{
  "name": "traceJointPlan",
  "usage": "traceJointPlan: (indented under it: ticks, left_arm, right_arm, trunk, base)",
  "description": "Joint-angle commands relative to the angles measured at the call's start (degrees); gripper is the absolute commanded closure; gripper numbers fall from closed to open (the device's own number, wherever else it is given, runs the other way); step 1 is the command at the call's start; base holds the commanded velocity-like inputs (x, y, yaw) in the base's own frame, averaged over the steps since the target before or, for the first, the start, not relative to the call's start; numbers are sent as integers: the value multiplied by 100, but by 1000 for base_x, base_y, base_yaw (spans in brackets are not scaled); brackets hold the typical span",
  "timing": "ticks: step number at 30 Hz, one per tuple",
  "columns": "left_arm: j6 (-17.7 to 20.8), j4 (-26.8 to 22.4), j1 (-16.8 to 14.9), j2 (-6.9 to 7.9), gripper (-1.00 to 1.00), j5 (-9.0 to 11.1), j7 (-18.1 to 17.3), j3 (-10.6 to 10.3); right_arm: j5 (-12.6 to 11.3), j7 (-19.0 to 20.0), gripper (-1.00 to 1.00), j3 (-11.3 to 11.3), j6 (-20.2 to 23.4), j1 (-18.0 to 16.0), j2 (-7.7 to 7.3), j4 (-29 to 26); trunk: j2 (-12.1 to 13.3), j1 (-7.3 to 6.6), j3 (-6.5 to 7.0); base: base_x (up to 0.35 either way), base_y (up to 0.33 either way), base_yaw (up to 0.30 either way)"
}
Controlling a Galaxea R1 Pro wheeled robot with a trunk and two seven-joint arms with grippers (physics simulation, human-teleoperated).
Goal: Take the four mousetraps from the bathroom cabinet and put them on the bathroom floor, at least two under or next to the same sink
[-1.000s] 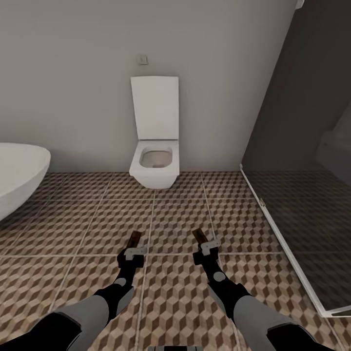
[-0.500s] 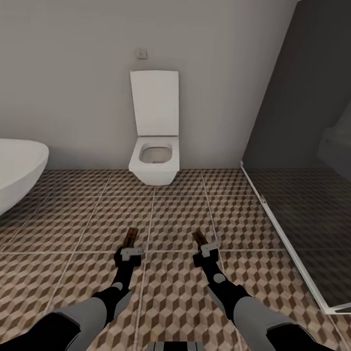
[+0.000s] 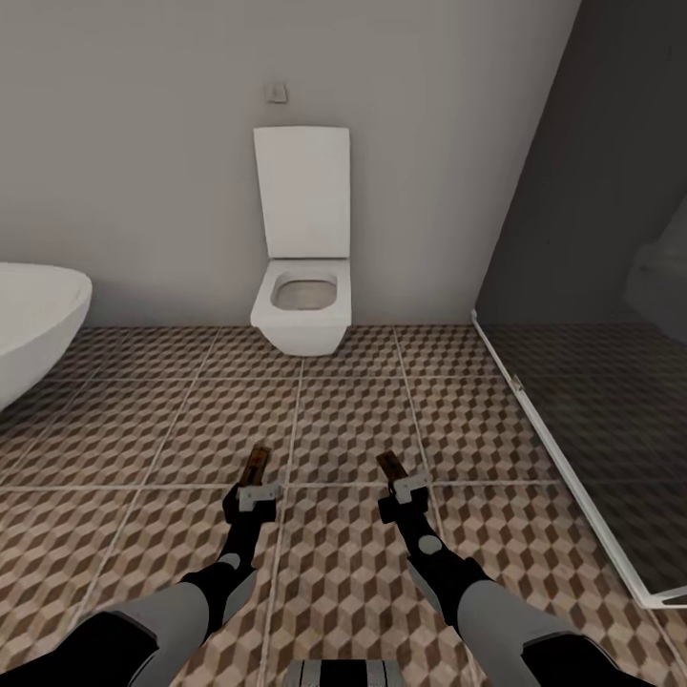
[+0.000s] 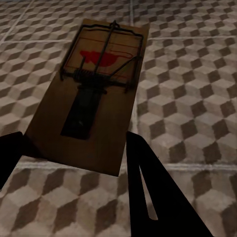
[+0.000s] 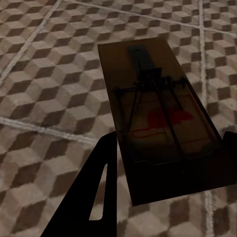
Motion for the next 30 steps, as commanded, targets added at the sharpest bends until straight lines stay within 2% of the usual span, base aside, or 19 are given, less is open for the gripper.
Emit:
traceJointPlan:
  ticks: [1,30]
  left_arm:
    - [-8,4,-3,-2,100,8,50,-53]
    - [-6,4,41,-6,100,8,46,-53]
  right_arm:
    - [51,-65,100,30,-3,-4,-1,6]
    - [52,-65,100,31,-2,-4,2,6]
  trunk:
    - [-43,21,-22]
    - [-82,96,-665]
  base:
    - [0,0,0]
    - [0,0,0]
